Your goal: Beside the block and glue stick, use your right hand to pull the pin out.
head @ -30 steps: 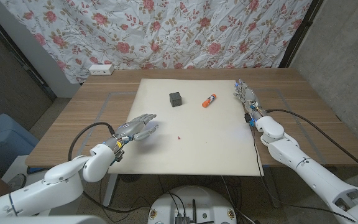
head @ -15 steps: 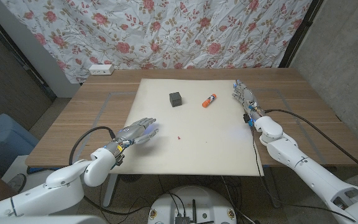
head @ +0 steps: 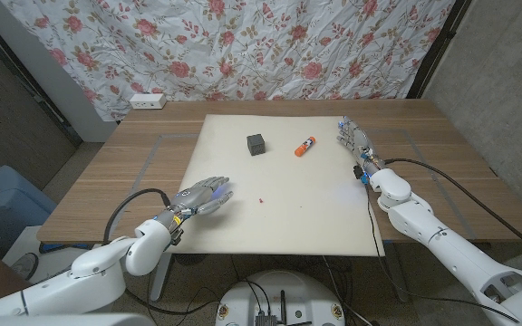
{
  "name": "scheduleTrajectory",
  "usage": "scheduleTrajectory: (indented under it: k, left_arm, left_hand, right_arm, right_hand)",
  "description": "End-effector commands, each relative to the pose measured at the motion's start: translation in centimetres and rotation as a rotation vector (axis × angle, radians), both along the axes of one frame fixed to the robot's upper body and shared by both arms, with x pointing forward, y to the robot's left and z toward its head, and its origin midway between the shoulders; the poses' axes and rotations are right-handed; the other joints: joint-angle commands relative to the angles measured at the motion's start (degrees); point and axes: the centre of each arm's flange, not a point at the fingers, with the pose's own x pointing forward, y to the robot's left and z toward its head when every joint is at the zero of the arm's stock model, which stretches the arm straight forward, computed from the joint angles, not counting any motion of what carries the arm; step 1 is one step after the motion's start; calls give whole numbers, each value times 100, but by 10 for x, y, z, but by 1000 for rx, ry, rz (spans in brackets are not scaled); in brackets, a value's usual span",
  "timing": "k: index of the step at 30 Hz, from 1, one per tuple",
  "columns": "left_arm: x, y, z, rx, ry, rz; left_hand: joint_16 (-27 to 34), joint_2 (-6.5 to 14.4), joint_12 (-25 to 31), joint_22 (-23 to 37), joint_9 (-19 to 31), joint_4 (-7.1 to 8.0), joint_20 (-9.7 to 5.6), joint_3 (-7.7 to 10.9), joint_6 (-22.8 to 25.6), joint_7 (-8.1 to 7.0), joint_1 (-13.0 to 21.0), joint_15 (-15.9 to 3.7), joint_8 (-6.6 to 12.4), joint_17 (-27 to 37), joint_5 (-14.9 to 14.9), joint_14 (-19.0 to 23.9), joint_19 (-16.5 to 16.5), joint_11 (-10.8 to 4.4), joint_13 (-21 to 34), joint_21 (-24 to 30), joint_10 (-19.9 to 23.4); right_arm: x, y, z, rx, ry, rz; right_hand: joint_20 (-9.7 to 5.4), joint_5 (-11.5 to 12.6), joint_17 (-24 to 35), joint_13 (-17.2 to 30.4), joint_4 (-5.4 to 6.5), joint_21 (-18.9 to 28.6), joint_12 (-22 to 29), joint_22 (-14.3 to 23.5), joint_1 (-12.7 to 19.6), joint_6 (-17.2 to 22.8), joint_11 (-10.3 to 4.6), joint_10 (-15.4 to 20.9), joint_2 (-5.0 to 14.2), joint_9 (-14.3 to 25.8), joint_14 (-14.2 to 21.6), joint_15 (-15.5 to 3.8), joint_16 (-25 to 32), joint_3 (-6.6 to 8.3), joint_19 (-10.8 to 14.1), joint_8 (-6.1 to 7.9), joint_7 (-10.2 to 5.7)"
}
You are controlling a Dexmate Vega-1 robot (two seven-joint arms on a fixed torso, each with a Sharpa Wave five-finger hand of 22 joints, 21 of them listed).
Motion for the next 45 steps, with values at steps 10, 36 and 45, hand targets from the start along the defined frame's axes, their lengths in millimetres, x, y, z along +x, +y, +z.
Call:
scheduleTrajectory:
  k: [10, 36, 45]
  left_arm:
    - [2, -3, -12, 14, 40, -12]
    - [3, -5, -15, 35, 55, -7]
    - [3, -4, -12, 46, 57, -6]
  left_hand:
    - [22, 702, 41, 13, 22, -6, -684, -61, 113, -36, -25, -322, 48, 11, 40, 34, 30, -24, 11, 37, 46]
    - [27, 714, 75, 6, 20, -14, -623, -108, 360, 39, -13, -289, 73, 0, 56, 154, 73, -35, 10, 53, 223]
    - [37, 720, 72, 2, 19, -26, -564, -108, 393, 61, 1, -290, 60, -5, 61, 221, 124, -32, 10, 68, 252]
  right_arm:
    - [-3, 4, 4, -25, -16, 5]
    - [-23, 18, 19, -109, -77, 60]
    - [-36, 28, 25, -203, -129, 62]
  right_hand:
    - [2, -29, -21, 6, -54, 43, 7, 16, 11, 32, 7, 2, 47, 15, -4, 52, 31, 11, -15, 8, 8]
    - [-2, -35, -48, -2, -73, 49, 15, 16, -2, 49, -2, 16, 83, 15, 11, 43, 53, -3, 0, 4, 8]
    - [7, -38, -61, -4, -91, 50, 21, 16, 2, 57, -4, 31, 77, 15, 13, 38, 56, -9, 3, 4, -1]
